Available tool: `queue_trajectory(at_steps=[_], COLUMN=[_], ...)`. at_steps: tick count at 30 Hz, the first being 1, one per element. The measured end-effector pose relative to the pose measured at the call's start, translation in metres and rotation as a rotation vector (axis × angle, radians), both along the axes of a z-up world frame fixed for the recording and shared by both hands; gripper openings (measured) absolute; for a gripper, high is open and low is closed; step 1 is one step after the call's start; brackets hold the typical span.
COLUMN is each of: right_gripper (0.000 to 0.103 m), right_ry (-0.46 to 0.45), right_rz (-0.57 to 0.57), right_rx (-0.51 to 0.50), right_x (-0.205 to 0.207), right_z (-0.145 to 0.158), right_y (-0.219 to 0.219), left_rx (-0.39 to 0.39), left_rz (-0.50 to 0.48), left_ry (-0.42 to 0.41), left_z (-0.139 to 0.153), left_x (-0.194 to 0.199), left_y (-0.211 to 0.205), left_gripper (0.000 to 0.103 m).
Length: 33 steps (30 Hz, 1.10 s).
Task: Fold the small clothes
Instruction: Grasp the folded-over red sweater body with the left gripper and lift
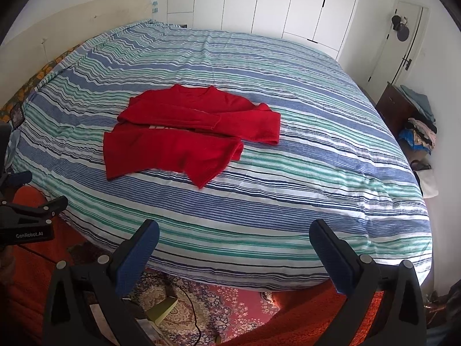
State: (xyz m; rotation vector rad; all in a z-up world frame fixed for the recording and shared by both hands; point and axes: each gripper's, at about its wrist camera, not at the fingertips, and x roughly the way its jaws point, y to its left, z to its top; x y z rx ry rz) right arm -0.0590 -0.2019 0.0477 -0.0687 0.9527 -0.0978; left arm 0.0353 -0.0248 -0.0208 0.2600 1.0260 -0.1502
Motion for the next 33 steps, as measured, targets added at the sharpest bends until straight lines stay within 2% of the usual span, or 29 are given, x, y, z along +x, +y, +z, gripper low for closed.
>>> queue_trajectory(at_steps=[2, 4, 6, 7, 10, 11, 12, 13, 15, 18, 19, 20, 21, 22, 23, 24, 25, 27, 29, 31, 33], right_gripper=[0.103, 0.103, 0.103, 0.103, 0.103, 0.103, 0.103, 0.103, 0.103, 0.103, 0.103, 0.103, 0.103, 0.103, 0.103, 0.103, 0.103, 0.103, 0.103, 0.103, 0.103], right_ry=[0.010, 0.018, 0.021, 0.019, 0.007, 0.004, 0.002, 0.001, 0.005, 0.031, 0.039, 0.043, 0.047, 0.051, 0.055, 0.059, 0.062, 0.066, 0.063, 0.056, 0.054], right_rz=[-0.006, -0.011, -0.019, -0.027, -0.063, -0.075, -0.088, -0.098, -0.118, -0.146, -0.160, -0.172, -0.183, -0.192, -0.197, -0.200, -0.200, -0.198, -0.195, -0.190, -0.188], right_rx=[0.012, 0.024, 0.043, 0.058, 0.089, 0.097, 0.105, 0.112, 0.118, 0.130, 0.135, 0.140, 0.143, 0.145, 0.146, 0.145, 0.145, 0.144, 0.144, 0.139, 0.131], right_x=[0.002, 0.006, 0.009, 0.011, 0.016, 0.017, 0.019, 0.020, 0.021, 0.023, 0.023, 0.023, 0.024, 0.026, 0.027, 0.028, 0.031, 0.033, 0.035, 0.035, 0.035], right_z=[-0.005, -0.010, -0.014, -0.015, -0.016, -0.016, -0.016, -0.016, -0.019, -0.027, -0.030, -0.032, -0.034, -0.036, -0.038, -0.040, -0.042, -0.043, -0.043, -0.042, -0.042], right_y=[-0.003, -0.007, -0.011, -0.014, -0.027, -0.031, -0.036, -0.040, -0.050, -0.064, -0.069, -0.074, -0.079, -0.082, -0.085, -0.087, -0.089, -0.089, -0.087, -0.084, -0.083], left_rx=[-0.067, -0.131, -0.143, -0.143, -0.169, -0.167, -0.162, -0.150, -0.098, 0.030, 0.051, 0.065, 0.082, 0.087, 0.083, 0.063, 0.050, -0.058, -0.160, -0.214, -0.222], left_rz=[-0.053, -0.160, -0.270, -0.294, -0.320, -0.313, -0.302, -0.292, -0.281, -0.247, -0.239, -0.234, -0.225, -0.218, -0.209, -0.201, -0.188, -0.161, -0.125, -0.074, -0.002], left_ry=[-0.047, -0.050, -0.047, -0.035, 0.087, 0.130, 0.175, 0.209, 0.261, 0.270, 0.286, 0.302, 0.318, 0.329, 0.327, 0.309, 0.294, 0.295, 0.253, 0.194, 0.138], left_z=[0.024, 0.041, 0.041, 0.034, -0.005, -0.021, -0.038, -0.053, -0.083, -0.123, -0.134, -0.143, -0.155, -0.160, -0.164, -0.162, -0.158, -0.138, -0.103, -0.068, -0.041], left_x=[0.025, 0.056, 0.090, 0.107, 0.165, 0.183, 0.200, 0.212, 0.231, 0.249, 0.253, 0.257, 0.260, 0.263, 0.264, 0.265, 0.265, 0.267, 0.265, 0.262, 0.258], left_y=[-0.009, -0.032, -0.067, -0.084, -0.131, -0.145, -0.160, -0.172, -0.195, -0.219, -0.222, -0.224, -0.226, -0.227, -0.225, -0.221, -0.216, -0.193, -0.152, -0.097, -0.033], left_gripper=[0.101, 0.101, 0.101, 0.101, 0.099, 0.094, 0.084, 0.081, 0.080, 0.077, 0.076, 0.070, 0.060, 0.053, 0.040, 0.017, 0.009, 0.007, 0.007, 0.006, 0.007])
